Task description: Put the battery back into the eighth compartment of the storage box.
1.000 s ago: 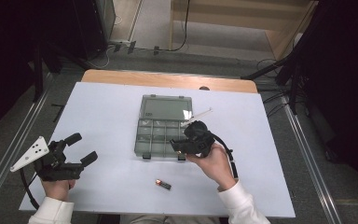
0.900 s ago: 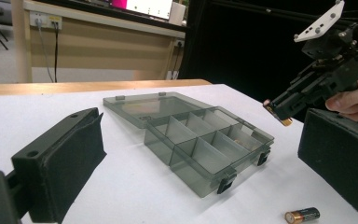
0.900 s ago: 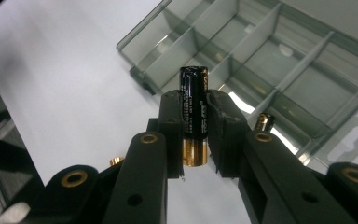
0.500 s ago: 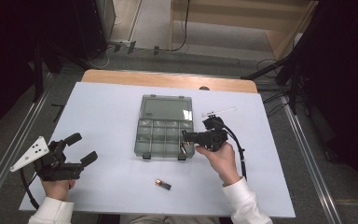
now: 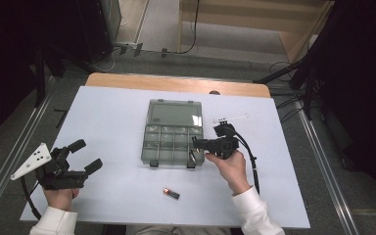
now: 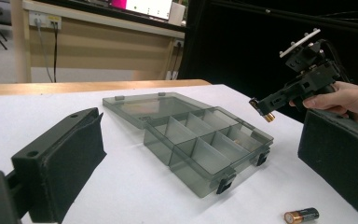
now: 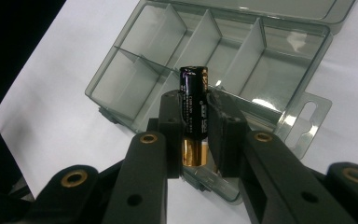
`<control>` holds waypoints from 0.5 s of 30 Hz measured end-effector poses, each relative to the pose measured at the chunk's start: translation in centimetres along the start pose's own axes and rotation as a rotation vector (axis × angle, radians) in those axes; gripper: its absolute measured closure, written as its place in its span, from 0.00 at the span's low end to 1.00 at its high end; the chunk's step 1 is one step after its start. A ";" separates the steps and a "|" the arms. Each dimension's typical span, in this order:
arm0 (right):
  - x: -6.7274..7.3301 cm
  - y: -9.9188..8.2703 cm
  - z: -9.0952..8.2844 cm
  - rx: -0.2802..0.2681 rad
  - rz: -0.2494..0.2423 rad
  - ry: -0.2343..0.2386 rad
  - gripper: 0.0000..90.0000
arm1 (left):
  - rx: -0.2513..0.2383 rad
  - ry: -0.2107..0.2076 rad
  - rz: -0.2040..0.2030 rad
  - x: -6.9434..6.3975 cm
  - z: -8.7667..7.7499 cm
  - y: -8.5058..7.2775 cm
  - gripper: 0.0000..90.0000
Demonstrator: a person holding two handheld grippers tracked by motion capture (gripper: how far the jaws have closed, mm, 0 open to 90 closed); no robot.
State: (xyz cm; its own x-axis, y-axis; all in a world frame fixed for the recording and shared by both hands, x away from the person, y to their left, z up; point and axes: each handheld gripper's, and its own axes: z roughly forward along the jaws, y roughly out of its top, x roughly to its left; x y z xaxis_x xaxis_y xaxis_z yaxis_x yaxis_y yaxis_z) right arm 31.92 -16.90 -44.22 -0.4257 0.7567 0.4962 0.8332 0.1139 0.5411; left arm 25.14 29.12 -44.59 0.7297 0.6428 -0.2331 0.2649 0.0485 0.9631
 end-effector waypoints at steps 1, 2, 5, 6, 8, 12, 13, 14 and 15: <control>0.0 0.0 0.0 -0.001 0.002 -0.001 0.87 | 0.000 0.000 0.000 0.0 0.0 0.0 0.00; 0.0 0.0 0.0 -0.001 0.004 -0.002 0.87 | 0.000 0.000 0.001 0.0 0.0 0.0 0.00; 0.0 -0.1 0.2 0.006 0.006 -0.005 0.87 | 0.000 0.001 -0.001 0.0 0.0 0.0 0.00; 0.0 -0.1 0.3 0.005 0.007 -0.006 0.87 | 0.001 0.000 -0.001 0.0 0.0 0.0 0.00; 0.0 -0.1 0.5 0.010 0.013 -0.028 0.86 | 0.000 0.000 -0.002 0.0 0.0 0.0 0.00; -0.2 -0.2 0.9 0.044 0.023 -0.040 0.51 | -0.003 -0.001 -0.001 0.0 0.0 0.0 0.00; -0.1 -0.2 1.0 0.053 0.016 -0.045 0.44 | -0.003 -0.001 -0.002 0.0 0.0 0.0 0.00; 0.0 -0.2 1.0 0.055 0.004 -0.055 0.34 | -0.002 -0.001 -0.003 0.0 0.0 0.0 0.00; 0.2 -0.1 1.1 0.068 -0.013 -0.068 0.18 | -0.003 -0.002 -0.003 0.0 0.0 0.0 0.00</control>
State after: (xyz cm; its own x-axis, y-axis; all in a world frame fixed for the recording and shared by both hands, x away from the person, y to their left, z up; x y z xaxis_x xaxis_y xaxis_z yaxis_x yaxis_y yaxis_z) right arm 32.13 -16.07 -44.99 -0.4138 0.7964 0.4411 0.8509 0.1660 0.4985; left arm 25.15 29.13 -44.59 0.7298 0.6414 -0.2366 0.2658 0.0527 0.9626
